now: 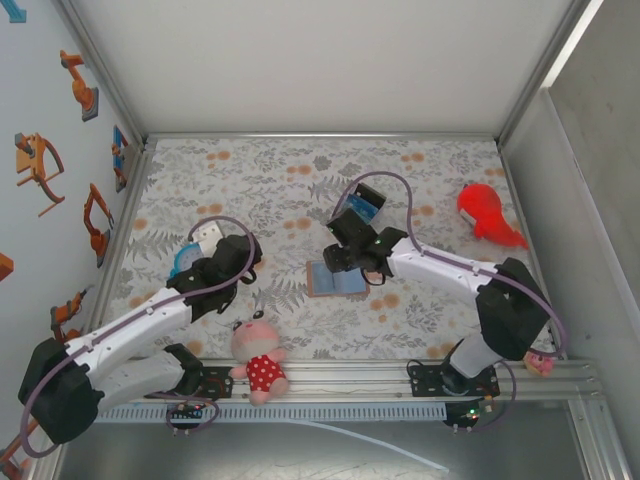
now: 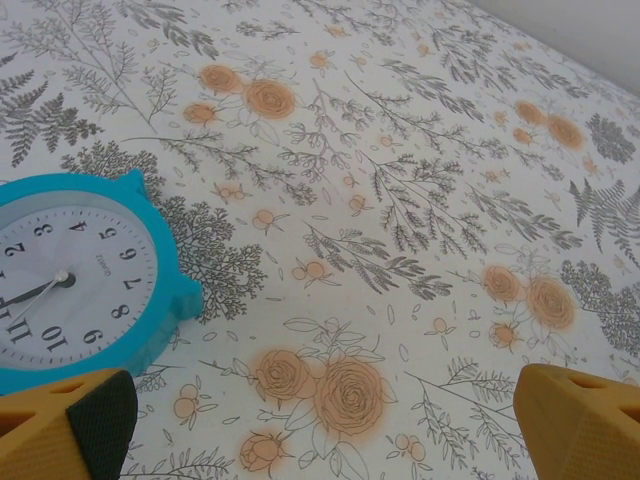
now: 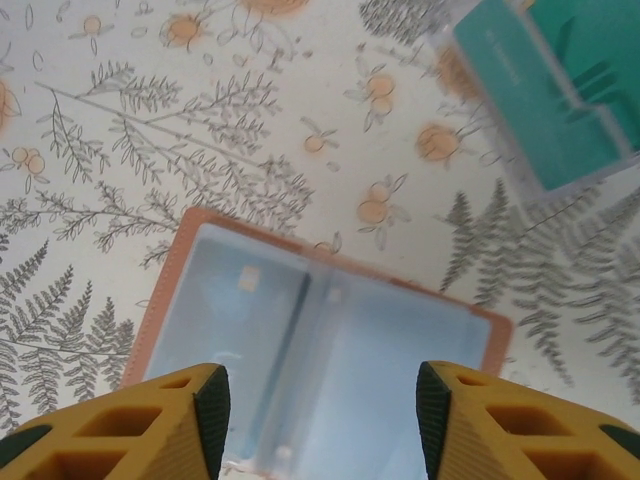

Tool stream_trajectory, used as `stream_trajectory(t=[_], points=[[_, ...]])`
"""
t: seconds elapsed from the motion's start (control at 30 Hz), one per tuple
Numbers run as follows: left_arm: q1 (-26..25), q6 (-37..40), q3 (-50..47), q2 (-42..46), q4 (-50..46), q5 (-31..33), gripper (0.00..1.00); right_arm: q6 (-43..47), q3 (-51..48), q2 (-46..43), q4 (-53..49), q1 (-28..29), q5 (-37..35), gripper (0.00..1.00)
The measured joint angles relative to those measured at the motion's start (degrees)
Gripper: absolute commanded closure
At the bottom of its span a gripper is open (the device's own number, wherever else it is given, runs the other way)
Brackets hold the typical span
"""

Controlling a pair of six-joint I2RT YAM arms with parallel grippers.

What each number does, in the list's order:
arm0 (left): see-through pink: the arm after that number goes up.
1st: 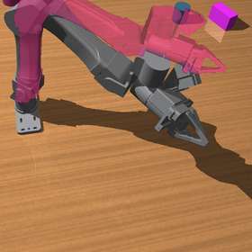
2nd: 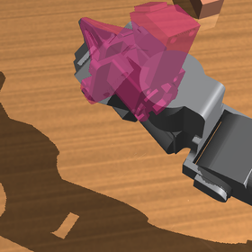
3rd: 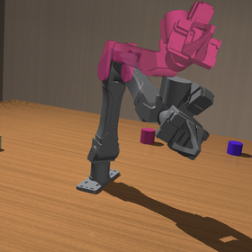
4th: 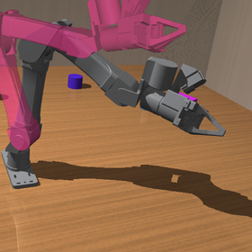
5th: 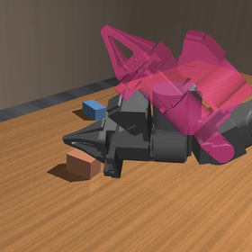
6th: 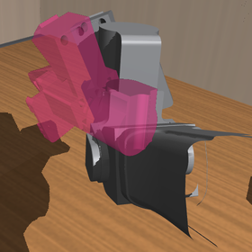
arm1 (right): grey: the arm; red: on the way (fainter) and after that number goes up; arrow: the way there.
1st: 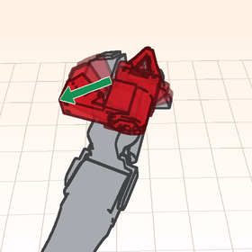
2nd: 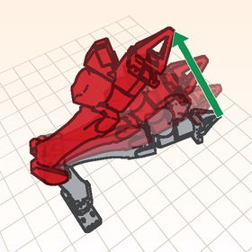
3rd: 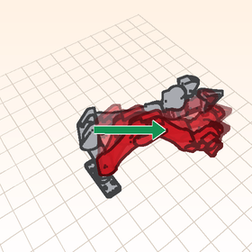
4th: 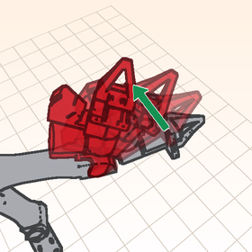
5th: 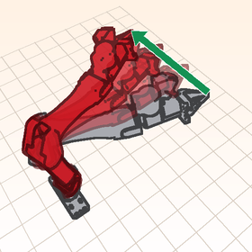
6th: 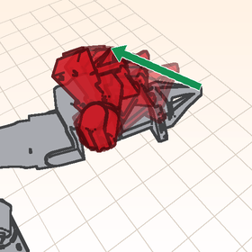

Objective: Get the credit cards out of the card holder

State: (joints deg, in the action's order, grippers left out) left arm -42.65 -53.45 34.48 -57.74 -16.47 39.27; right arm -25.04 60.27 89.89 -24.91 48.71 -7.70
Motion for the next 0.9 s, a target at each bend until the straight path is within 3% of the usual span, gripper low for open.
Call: stream_trajectory(t=[0.2,0.37,0.6,0.9], points=[[0.9,-1.6,-1.4,1.0,-1.6,0.2,0.03,-3.8,2.4,8.3,-0.5,5.1,-0.5,0.49],[1.1,-2.0,-1.4,1.2,-2.4,0.2,0.03,-5.0,4.9,12.7,-1.7,7.4,-0.5,0.43],[1.5,-2.3,-1.4,1.2,-2.8,0.1,0.03,-5.2,6.6,15.0,-1.9,8.5,-0.5,0.39],[1.9,-2.3,-1.4,0.9,-2.8,-0.7,0.03,-5.2,6.6,16.0,-2.7,8.5,-0.6,0.41]])
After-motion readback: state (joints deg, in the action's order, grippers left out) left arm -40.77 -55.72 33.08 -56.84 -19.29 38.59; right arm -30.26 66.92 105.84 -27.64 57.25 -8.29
